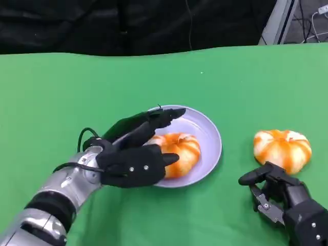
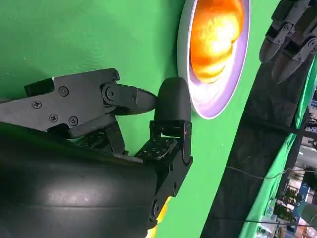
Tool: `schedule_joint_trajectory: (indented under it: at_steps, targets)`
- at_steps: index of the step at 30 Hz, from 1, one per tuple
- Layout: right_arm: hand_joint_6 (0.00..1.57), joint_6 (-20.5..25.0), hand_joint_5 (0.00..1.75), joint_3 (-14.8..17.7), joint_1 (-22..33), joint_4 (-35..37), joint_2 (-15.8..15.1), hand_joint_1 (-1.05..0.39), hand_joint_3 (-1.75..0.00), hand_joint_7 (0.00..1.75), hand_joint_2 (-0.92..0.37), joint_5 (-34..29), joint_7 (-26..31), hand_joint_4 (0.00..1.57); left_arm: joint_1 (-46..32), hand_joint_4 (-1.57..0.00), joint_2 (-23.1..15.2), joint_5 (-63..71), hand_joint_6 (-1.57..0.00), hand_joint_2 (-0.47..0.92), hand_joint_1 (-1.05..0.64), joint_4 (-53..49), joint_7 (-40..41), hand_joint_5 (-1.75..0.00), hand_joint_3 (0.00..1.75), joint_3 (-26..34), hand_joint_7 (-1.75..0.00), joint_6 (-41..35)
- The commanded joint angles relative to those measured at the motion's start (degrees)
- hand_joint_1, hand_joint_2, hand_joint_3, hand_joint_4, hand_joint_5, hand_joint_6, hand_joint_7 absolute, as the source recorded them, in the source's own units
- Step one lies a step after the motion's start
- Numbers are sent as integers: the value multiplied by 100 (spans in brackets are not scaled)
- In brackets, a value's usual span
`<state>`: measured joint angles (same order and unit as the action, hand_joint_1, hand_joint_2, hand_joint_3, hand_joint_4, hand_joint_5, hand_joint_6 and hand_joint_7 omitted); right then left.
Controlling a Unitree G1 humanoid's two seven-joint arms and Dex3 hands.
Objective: Grasp the bread from the table and place it into the plate.
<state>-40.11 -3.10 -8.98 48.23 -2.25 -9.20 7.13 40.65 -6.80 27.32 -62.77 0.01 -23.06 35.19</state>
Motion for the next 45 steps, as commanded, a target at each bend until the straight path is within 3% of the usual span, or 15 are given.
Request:
schedule_joint_trajectory:
  at_steps: [1,7,9,16,24,35,41,45]
  targets:
    - [69,178,175,-14,114,54,-19,-31,-41,126,-92,-24,-22,70,-239,-6,-67,-652,-14,92,-105,302,-607,-2,85,409,-1,67]
    - [71,202,175,-46,127,7,-30,-31,-42,124,-92,-110,63,70,-657,-14,109,-1890,-21,92,-101,775,-1500,-3,76,1115,-3,189]
    - [72,178,175,-46,116,31,-32,-31,-41,123,-92,-110,62,72,-837,-21,229,-2497,-26,92,-92,930,-1887,-4,72,1455,-3,249]
    - [74,115,175,-48,77,112,-68,-29,-41,118,-92,-129,63,70,-1313,-25,445,-3896,-29,92,-91,1607,-3025,-3,66,2179,-2,-278]
    - [75,112,175,-28,46,178,-59,-30,-41,117,-92,-84,30,71,-1876,-34,386,-4858,-33,92,-90,2217,-4030,-4,61,2730,-2,-749]
    - [76,157,175,-4,53,155,-45,-30,-40,115,-92,-50,-1,69,-2720,-48,222,-5763,-39,92,-84,2950,-4629,-4,48,3526,-2,-1568]
    - [76,174,175,10,63,126,-41,-29,-41,115,-92,-40,-38,69,-2906,-49,204,-5775,-39,92,-82,3142,-4664,-3,49,3663,-1,-1704]
    - [76,127,175,15,43,178,-58,-29,-41,115,-92,-58,-31,70,-3002,-49,-33,-5952,-41,92,-77,2698,-5034,-2,48,4069,-2,-1511]
